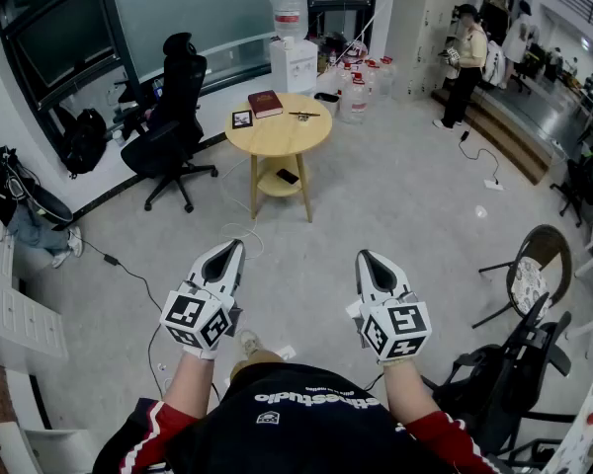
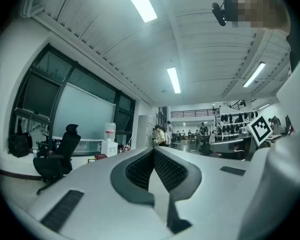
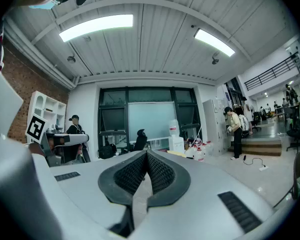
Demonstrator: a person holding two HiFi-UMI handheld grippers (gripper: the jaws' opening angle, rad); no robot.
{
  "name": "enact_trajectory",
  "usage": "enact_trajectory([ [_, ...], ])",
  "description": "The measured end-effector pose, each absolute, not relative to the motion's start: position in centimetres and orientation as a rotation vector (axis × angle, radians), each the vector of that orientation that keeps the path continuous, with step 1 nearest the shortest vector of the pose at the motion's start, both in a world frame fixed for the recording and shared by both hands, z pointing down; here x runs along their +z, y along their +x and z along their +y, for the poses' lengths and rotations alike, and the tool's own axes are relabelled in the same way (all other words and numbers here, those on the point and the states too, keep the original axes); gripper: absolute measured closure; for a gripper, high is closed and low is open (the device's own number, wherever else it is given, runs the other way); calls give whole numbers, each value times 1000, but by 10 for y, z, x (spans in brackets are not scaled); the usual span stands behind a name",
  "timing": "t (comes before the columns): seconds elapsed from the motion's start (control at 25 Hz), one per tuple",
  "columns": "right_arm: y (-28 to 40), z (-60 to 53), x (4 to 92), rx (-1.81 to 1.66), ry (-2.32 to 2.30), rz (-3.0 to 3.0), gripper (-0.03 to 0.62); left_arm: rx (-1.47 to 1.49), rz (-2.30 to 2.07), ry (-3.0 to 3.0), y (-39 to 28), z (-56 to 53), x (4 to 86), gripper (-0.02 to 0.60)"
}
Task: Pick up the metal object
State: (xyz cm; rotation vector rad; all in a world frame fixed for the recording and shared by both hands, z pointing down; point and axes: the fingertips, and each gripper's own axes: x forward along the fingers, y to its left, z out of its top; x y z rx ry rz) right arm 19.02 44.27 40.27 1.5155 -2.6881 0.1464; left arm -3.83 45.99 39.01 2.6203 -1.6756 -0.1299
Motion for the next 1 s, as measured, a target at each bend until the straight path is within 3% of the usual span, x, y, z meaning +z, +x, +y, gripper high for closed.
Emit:
enact_trajectory([
  [1.0, 199, 442, 401, 229, 1491, -2766, 568, -87, -1710, 2632, -27, 466, 375, 565],
])
